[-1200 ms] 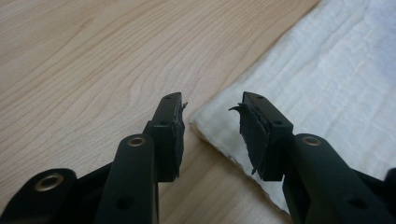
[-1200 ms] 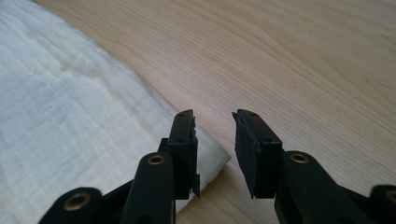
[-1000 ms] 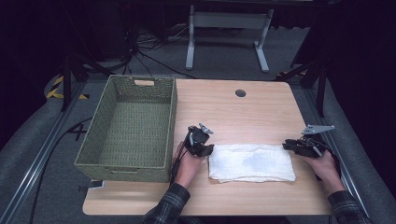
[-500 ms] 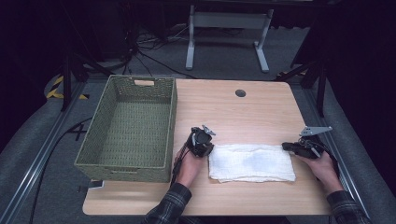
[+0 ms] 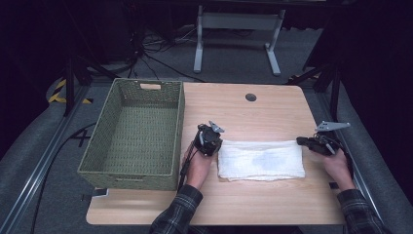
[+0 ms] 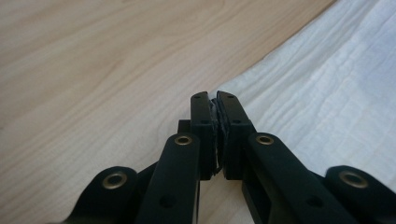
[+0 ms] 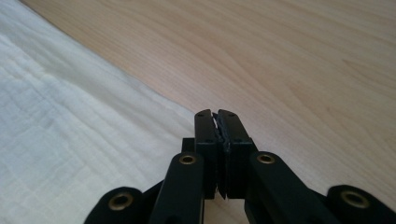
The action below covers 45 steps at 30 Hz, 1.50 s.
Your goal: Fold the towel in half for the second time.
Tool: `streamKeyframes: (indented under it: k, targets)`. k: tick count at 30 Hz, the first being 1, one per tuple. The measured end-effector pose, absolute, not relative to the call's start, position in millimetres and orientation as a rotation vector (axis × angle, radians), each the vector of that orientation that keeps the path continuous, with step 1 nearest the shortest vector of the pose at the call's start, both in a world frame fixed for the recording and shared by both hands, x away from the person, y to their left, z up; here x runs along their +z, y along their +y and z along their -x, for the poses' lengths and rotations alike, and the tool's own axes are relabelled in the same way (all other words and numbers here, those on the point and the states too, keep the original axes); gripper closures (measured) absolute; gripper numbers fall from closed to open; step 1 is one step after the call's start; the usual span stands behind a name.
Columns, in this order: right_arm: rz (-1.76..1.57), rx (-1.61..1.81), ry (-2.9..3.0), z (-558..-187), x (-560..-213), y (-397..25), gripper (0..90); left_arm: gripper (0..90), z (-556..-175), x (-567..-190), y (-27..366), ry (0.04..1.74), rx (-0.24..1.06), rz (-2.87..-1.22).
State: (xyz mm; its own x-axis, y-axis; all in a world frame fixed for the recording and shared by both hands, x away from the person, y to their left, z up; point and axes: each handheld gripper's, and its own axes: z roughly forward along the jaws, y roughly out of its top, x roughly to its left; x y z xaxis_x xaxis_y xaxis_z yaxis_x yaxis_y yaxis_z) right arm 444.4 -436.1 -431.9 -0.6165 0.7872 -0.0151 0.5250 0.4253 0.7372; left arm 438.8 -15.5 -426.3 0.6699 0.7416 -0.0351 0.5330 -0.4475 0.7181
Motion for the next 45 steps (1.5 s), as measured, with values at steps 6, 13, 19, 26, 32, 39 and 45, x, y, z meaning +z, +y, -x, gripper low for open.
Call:
streamKeyframes:
  k: [6,13,19,26,32,39,45]
  targets:
    - [-1.133,1.04,2.302,-448,-429,-439,87.6,86.4,-437,-424,-17,0.961,0.373,-2.151]
    - [-1.118,1.066,2.294,-441,-426,-440,87.6,86.4,-429,-420,-13,0.939,0.369,-2.144]
    - [-1.111,1.085,2.294,-434,-423,-441,87.6,86.4,-424,-419,-13,0.927,0.371,-2.137]
    - [-1.091,1.105,2.302,-425,-420,-442,87.6,86.4,-417,-419,-9,0.914,0.373,-2.145]
    - [-1.07,1.1,2.31,-418,-420,-441,87.6,86.4,-411,-417,-10,0.905,0.386,-2.157]
    - [-1.074,1.128,2.306,-410,-420,-442,87.6,86.4,-401,-414,-9,0.883,0.41,-2.162]
    - [-1.063,1.142,2.314,-400,-421,-442,87.5,86.4,-390,-413,-9,0.862,0.422,-2.176]
